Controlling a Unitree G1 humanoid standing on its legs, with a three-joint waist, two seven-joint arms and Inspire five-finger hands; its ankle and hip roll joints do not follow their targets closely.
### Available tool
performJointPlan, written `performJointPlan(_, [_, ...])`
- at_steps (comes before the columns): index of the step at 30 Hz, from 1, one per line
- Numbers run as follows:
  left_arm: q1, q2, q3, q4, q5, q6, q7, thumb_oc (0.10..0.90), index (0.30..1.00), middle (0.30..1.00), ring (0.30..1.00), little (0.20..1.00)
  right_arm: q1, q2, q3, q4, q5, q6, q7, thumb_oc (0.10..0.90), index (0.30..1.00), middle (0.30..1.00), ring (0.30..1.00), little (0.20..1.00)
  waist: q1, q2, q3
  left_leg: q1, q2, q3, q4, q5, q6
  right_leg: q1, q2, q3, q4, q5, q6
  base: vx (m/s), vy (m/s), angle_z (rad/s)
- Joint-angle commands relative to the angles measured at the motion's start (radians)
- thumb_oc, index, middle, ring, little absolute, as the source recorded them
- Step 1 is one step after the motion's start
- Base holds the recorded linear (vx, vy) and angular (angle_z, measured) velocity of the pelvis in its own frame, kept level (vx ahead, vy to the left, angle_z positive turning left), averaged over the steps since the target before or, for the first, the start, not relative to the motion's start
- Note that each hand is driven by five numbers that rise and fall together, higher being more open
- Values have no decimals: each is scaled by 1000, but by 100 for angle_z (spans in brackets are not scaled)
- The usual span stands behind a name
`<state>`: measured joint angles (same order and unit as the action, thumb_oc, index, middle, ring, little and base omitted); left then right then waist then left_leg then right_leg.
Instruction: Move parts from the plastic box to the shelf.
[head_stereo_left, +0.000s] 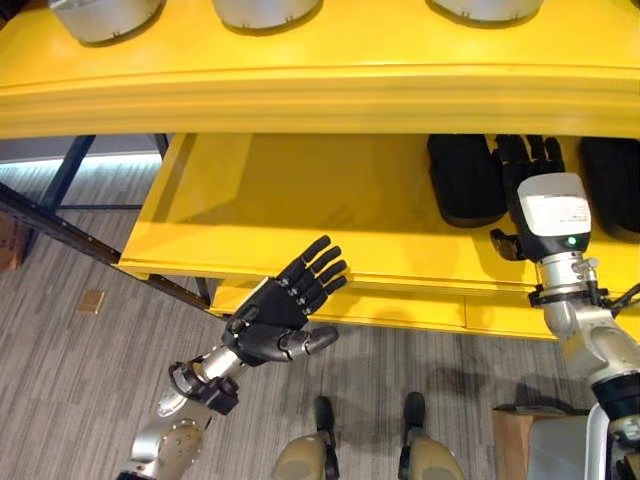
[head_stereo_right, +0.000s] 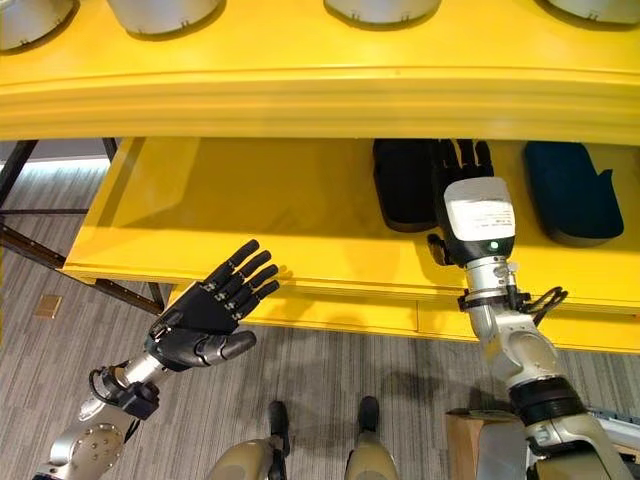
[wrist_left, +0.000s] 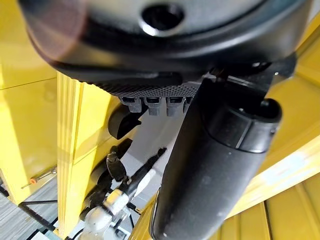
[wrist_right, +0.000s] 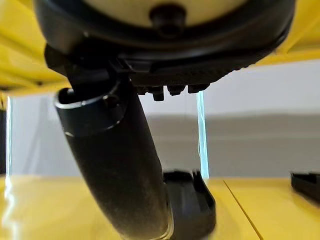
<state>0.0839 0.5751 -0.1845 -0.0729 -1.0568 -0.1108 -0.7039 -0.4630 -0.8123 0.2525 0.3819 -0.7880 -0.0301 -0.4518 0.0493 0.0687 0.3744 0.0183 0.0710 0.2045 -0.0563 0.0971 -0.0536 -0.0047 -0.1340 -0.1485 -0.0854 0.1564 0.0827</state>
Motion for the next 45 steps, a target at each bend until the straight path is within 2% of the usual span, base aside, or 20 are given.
performJointPlan(1, [-42,35,9,-90,-75,-51,-67,900,1000,1000,1000,1000,-175,-78,67,41,83,-5,30,900,1000,1000,1000,1000,43,-38,-78,-39,-18,-42,126,-133,19,-23,41,-32,134,-171,-23,16,-40,9])
performJointPlan(2, [-53,35,9,-83,-72,-47,-70,900,1000,1000,1000,1000,-209,-73,95,77,98,-1,74,900,1000,1000,1000,1000,48,-37,-72,-43,-17,-47,128,-132,18,-27,40,-36,140,-173,-24,16,-50,9])
performJointPlan(6, [-69,37,6,-80,-65,-43,-69,900,1000,1000,1000,1000,-254,-72,149,139,117,-4,121,900,1000,1000,1000,1000,59,-36,-62,-51,-17,-53,135,-133,18,-30,39,-43,147,-176,-27,6,-26,9])
performJointPlan(10, [-81,36,8,-71,-67,-37,-71,900,1000,1000,1000,1000,-291,-72,184,185,112,9,131,900,1000,1000,1000,1000,64,-33,-54,-55,-18,-55,136,-130,16,-35,38,-47,152,-177,-28,3,-8,9])
performJointPlan(13, [-93,39,9,-68,-67,-26,-72,900,1000,1000,1000,1000,-325,-77,206,231,110,-12,162,900,1000,1000,1000,1000,69,-32,-50,-62,-19,-60,139,-129,15,-42,37,-50,158,-178,-29,-9,-7,7])
performJointPlan(19, [-107,39,5,-68,-61,-21,-76,900,1000,1000,1000,1000,-392,-85,271,293,121,15,207,900,1000,1000,1000,1000,84,-34,-39,-75,-20,-67,141,-127,14,-51,36,-59,161,-180,-30,-8,-6,2])
performJointPlan(21, [-109,39,7,-66,-61,-19,-81,900,1000,1000,1000,1000,-409,-87,289,313,129,-19,204,900,1000,1000,1000,1000,89,-35,-37,-78,-18,-68,142,-125,13,-53,36,-62,163,-181,-30,0,0,0])
performJointPlan(24, [-108,37,10,-70,-59,-13,-84,900,1000,1000,1000,1000,-416,-89,293,328,151,0,210,900,1000,1000,1000,1000,93,-36,-35,-77,-18,-70,142,-125,13,-51,37,-64,163,-180,-29,5,-14,5])
performJointPlan(27, [-107,39,12,-69,-59,-17,-81,900,1000,1000,1000,1000,-423,-96,290,358,213,49,195,900,1000,1000,1000,1000,94,-37,-33,-78,-17,-71,142,-124,12,-51,37,-63,163,-180,-30,2,-3,2])
performJointPlan(29, [-103,43,16,-73,-68,-14,-78,900,1000,1000,1000,1000,-418,-92,273,366,230,48,198,900,1000,1000,1000,1000,94,-38,-33,-78,-16,-71,143,-125,12,-51,37,-63,163,-180,-29,0,0,0])
performJointPlan(36, [-112,37,23,-71,-53,-7,-85,900,1000,1000,1000,1000,-427,-93,275,392,268,66,353,900,1000,1000,1000,1000,96,-43,-26,-81,-15,-71,140,-123,11,-54,39,-65,165,-181,-29,0,0,0])
performJointPlan(39, [-119,32,25,-70,-42,-6,-82,900,1000,1000,1000,1000,-441,-92,287,399,283,108,394,900,1000,1000,1000,1000,96,-48,-21,-81,-12,-69,141,-122,10,-55,40,-63,167,-180,-31,0,0,0])
performJointPlan(45, [-120,24,30,-69,-31,2,-83,900,1000,1000,1000,1000,-462,-81,288,394,286,133,459,900,1000,1000,1000,1000,97,-54,-23,-78,-9,-64,141,-121,9,-51,42,-63,166,-180,-31,0,0,0])
